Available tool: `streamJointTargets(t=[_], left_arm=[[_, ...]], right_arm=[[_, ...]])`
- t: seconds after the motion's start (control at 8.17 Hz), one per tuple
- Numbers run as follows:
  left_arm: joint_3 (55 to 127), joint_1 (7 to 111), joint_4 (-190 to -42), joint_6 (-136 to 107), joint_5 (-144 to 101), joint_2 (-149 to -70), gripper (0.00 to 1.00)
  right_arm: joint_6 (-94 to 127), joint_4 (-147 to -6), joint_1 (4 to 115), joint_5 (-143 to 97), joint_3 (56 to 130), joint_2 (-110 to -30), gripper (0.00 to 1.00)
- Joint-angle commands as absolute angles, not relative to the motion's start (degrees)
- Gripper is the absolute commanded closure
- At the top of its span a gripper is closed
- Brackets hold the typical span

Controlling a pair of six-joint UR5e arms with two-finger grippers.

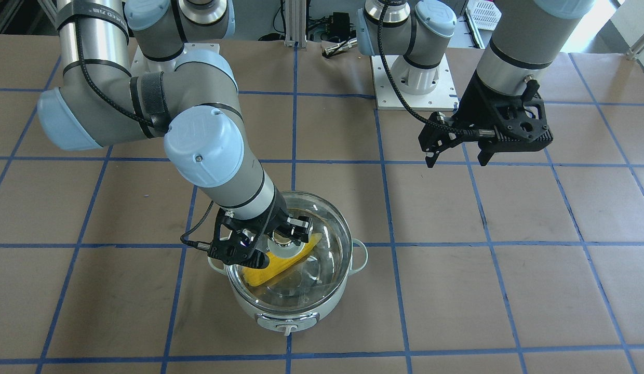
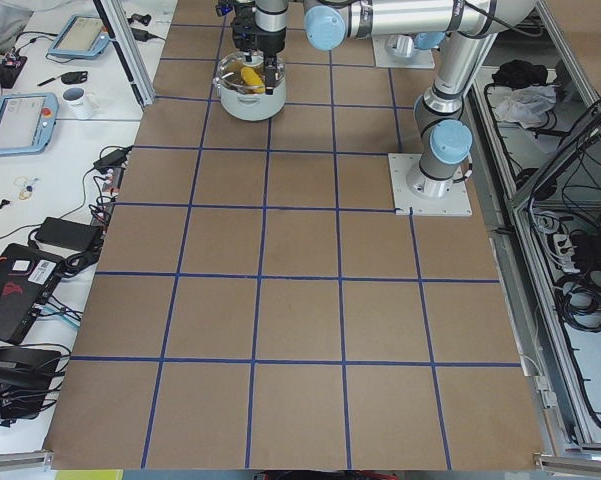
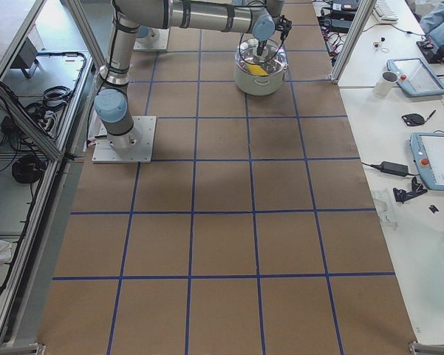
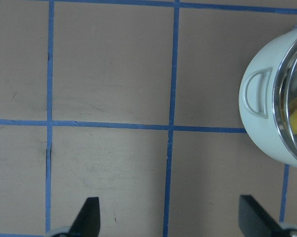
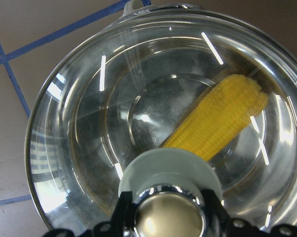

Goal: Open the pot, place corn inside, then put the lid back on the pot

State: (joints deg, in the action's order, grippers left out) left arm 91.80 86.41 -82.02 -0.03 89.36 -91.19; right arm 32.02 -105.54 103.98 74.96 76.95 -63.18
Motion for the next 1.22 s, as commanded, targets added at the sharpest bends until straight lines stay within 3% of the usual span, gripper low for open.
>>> streamJointTargets(t=[0.0, 0.12, 0.49, 0.61, 1.1], left_arm=[[91.85, 86.40, -81.91, 0.09, 89.21, -91.14, 0.00], [91.85, 86.40, -81.91, 0.09, 89.21, -91.14, 0.00], [91.85, 86.40, -81.65, 0.09, 89.21, -91.14, 0.00], [91.85, 86.40, -81.65, 0.09, 89.21, -91.14, 0.00], [91.85, 86.48, -82.09, -0.09, 89.47, -90.97, 0.00]], right_arm=[[32.96, -105.73, 103.97, 74.88, 77.08, -63.11, 0.40], [33.48, -105.73, 103.97, 74.62, 77.34, -63.02, 0.28], [32.88, -107.39, 103.97, 74.70, 78.05, -63.46, 0.11], [32.70, -108.45, 103.80, 74.79, 77.26, -63.54, 0.00], [19.65, -101.13, 98.29, 80.23, 76.29, -70.72, 0.00]])
